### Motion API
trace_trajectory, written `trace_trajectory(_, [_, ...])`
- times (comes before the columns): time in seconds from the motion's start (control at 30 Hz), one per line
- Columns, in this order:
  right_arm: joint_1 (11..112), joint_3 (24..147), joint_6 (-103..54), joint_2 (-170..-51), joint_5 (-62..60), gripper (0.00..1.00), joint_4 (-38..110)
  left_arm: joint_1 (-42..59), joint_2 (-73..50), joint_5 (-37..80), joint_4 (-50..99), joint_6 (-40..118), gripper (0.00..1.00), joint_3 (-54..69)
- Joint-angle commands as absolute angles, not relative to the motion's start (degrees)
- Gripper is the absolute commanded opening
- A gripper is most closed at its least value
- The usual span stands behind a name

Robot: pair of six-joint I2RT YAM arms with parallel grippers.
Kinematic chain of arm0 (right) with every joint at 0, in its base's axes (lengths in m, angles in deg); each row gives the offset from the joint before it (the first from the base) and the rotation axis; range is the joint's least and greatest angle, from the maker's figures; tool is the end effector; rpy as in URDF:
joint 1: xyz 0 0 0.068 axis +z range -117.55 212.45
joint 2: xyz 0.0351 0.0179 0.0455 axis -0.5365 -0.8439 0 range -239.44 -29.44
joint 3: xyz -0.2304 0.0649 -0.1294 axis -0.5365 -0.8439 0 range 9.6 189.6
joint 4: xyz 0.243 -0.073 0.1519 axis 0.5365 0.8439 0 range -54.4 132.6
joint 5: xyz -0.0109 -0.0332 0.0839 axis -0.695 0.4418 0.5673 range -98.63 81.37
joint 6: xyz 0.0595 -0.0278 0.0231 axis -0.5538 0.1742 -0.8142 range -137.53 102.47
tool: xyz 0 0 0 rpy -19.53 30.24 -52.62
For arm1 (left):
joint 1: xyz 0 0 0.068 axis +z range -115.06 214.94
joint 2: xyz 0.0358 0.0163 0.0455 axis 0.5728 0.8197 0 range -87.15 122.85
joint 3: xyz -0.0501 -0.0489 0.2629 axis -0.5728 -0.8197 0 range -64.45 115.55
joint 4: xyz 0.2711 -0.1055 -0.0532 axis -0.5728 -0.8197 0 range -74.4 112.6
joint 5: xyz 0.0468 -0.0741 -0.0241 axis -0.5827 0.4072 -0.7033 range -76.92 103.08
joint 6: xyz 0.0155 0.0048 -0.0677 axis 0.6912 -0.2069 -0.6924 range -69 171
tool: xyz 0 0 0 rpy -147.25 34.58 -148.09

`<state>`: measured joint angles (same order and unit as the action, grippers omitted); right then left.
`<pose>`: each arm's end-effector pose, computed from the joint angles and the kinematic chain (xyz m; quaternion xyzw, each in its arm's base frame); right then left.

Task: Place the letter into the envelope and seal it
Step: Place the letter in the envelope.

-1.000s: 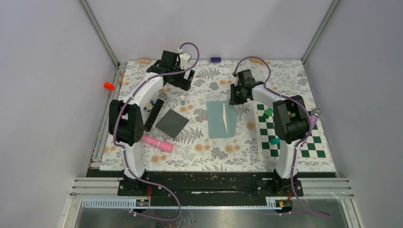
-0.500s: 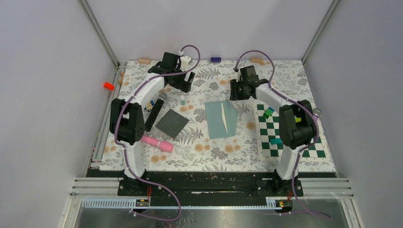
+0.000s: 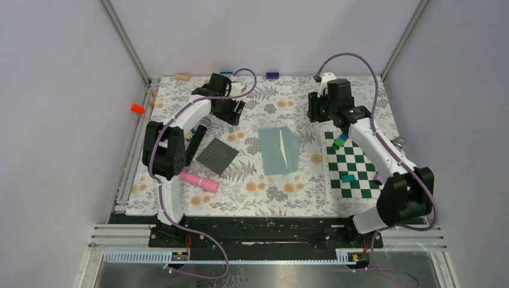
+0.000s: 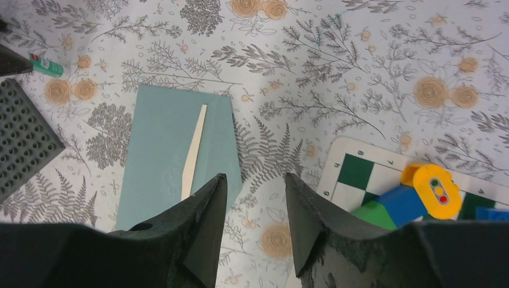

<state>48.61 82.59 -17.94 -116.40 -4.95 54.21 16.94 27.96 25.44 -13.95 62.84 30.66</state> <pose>0.3865 0.1158 0.2964 -0.1355 0.8662 0.0970 0.4711 0.4601 -0.1623 0.2041 0.2751 0.9121 -0.1183 0.2801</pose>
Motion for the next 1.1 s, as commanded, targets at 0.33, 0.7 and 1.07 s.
trace_trajectory(0.33, [48.5, 74.3, -14.6, -99.9, -7.0, 0.48, 55.6, 15.0, 28.9, 22.8, -14.1, 64.6, 0.4, 30.6])
trace_trajectory(0.7, [48.5, 73.3, -15.1, -99.4, -6.2, 0.48, 55.2, 14.5, 28.4, 18.6, -15.0, 65.2, 0.42, 29.9])
trace_trajectory(1.07, [48.5, 72.6, -15.5, -99.3, -5.1, 0.48, 54.8, 14.5, 28.1, 16.7, -14.9, 65.6, 0.4, 29.6])
